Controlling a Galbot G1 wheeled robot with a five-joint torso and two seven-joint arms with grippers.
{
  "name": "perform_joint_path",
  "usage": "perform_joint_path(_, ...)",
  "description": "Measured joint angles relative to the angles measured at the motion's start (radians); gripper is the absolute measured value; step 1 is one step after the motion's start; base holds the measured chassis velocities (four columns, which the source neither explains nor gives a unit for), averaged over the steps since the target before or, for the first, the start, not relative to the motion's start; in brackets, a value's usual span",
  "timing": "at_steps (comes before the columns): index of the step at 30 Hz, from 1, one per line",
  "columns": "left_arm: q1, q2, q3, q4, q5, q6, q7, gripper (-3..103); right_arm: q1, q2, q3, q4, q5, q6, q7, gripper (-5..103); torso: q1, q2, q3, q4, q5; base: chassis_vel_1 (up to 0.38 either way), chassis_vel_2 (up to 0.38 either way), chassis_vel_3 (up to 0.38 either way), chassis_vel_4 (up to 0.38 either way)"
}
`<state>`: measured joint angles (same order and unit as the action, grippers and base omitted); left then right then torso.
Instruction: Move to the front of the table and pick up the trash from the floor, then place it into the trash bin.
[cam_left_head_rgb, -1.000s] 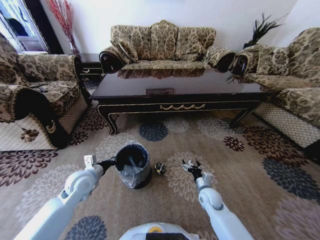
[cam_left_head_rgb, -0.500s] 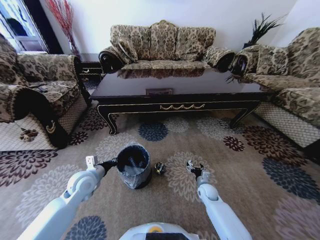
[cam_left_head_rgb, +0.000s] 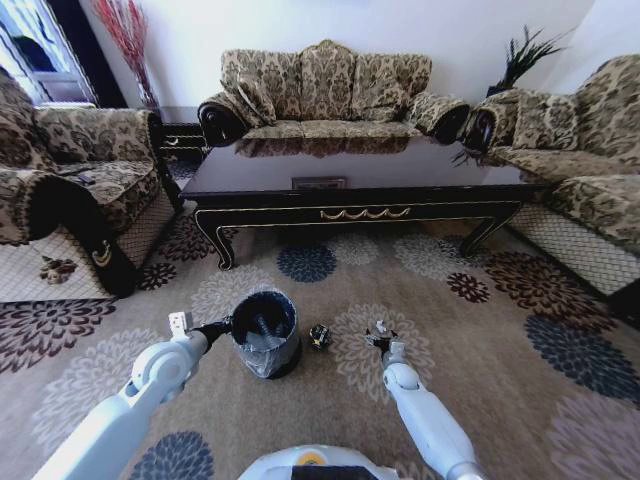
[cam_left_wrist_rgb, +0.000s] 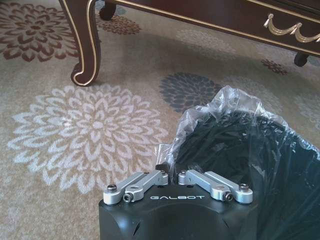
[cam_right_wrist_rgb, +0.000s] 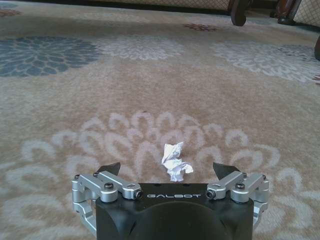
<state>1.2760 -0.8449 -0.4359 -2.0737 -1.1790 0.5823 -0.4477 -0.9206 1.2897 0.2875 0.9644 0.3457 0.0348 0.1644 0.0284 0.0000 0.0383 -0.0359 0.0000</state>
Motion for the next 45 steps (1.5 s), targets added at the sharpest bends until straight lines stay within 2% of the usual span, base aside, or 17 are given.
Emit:
perform_joint_path(8, 0.004, -0.006, -0.009, 0.006, -0.006, 0.000, -0.002, 3, 0.058, 0.009, 0.000, -0.086, 0.014, 0.022, -0.017, 100, 0.000, 0.000, 0.000, 0.0001, 0.0000, 0.000, 0.000, 0.000, 0.000)
perform_joint_path(10, 0.004, 0.001, -0.011, 0.005, -0.011, 0.000, -0.004, 3, 0.072, 0.012, 0.004, -0.114, 0.014, 0.030, -0.022, 103, 0.000, 0.000, 0.000, 0.0001, -0.0001, 0.000, 0.000, 0.000, 0.000)
perform_joint_path(13, 0.002, 0.005, -0.011, 0.005, -0.015, 0.001, -0.006, 3, 0.082, 0.015, 0.007, -0.135, 0.016, 0.042, -0.027, 98, 0.000, 0.000, 0.000, 0.0002, 0.0000, 0.000, 0.000, 0.000, 0.000)
perform_joint_path(15, -0.001, 0.006, -0.011, 0.005, -0.019, 0.001, -0.011, 3, 0.090, 0.016, 0.010, -0.152, 0.017, 0.050, -0.030, 89, 0.000, 0.000, 0.000, 0.0001, 0.0000, 0.000, 0.000, 0.000, 0.000)
perform_joint_path(17, -0.002, 0.006, -0.011, 0.005, -0.020, 0.001, -0.013, 3, 0.092, 0.016, 0.011, -0.157, 0.018, 0.052, -0.031, 86, 0.000, 0.000, 0.000, 0.0000, 0.0000, 0.000, 0.000, 0.000, 0.000)
perform_joint_path(20, 0.000, 0.008, -0.010, 0.002, -0.022, 0.001, -0.016, 3, 0.093, 0.016, 0.012, -0.163, 0.018, 0.055, -0.033, 70, 0.000, 0.000, 0.000, 0.0001, 0.0000, 0.000, 0.000, 0.000, 0.000)
perform_joint_path(22, 0.000, 0.008, -0.010, 0.001, -0.022, 0.002, -0.016, 3, 0.093, 0.016, 0.013, -0.163, 0.018, 0.055, -0.033, 70, 0.000, 0.000, 0.000, 0.0001, -0.0001, 0.000, 0.000, 0.000, 0.000)
perform_joint_path(25, 0.000, 0.009, -0.010, -0.004, -0.024, 0.002, -0.018, 3, 0.090, 0.015, 0.012, -0.167, 0.014, 0.055, -0.034, 54, 0.000, 0.000, 0.000, 0.0001, 0.0000, 0.000, 0.000, 0.000, 0.000)
perform_joint_path(28, 0.000, 0.010, -0.010, -0.007, -0.025, 0.002, -0.019, 3, 0.087, 0.016, 0.012, -0.168, 0.012, 0.055, -0.034, 48, 0.000, 0.000, 0.000, 0.0000, 0.0000, 0.000, 0.000, 0.000, 0.000)
perform_joint_path(29, 0.002, 0.010, -0.011, -0.008, -0.025, 0.002, -0.020, 3, 0.086, 0.016, 0.011, -0.168, 0.012, 0.054, -0.034, 37, 0.000, 0.000, 0.000, 0.0000, 0.0000, 0.000, 0.000, 0.000, 0.000)
perform_joint_path(31, 0.003, 0.011, -0.012, -0.010, -0.025, 0.002, -0.020, 3, 0.084, 0.016, 0.009, -0.168, 0.011, 0.053, -0.034, 37, 0.000, 0.000, 0.000, 0.0001, 0.0000, 0.000, 0.000, 0.000, 0.000)
perform_joint_path(35, 0.004, 0.013, -0.015, -0.012, -0.026, 0.002, -0.021, 3, 0.081, 0.015, 0.007, -0.167, 0.007, 0.051, -0.034, 16, 0.000, 0.000, 0.000, 0.0001, 0.0000, 0.000, 0.000, 0.000, 0.000)
perform_joint_path(36, 0.004, 0.013, -0.015, -0.012, -0.026, 0.002, -0.021, 3, 0.081, 0.015, 0.007, -0.167, 0.007, 0.051, -0.034, 16, 0.000, 0.000, 0.000, 0.0001, 0.0000, 0.000, 0.000, 0.000, 0.000)
perform_joint_path(38, 0.004, 0.013, -0.016, -0.014, -0.027, 0.003, -0.021, 3, 0.079, 0.015, 0.007, -0.163, 0.007, 0.051, -0.034, 5, 0.000, 0.000, 0.000, 0.0001, 0.0000, 0.000, 0.000, 0.000, 0.000)
perform_joint_path(45, 0.008, 0.011, -0.016, -0.019, -0.028, 0.003, -0.022, 3, 0.070, 0.014, 0.010, -0.146, 0.009, 0.049, -0.034, 0, 0.000, 0.000, 0.000, 0.0001, 0.0000, 0.000, 0.000, 0.000, 0.000)
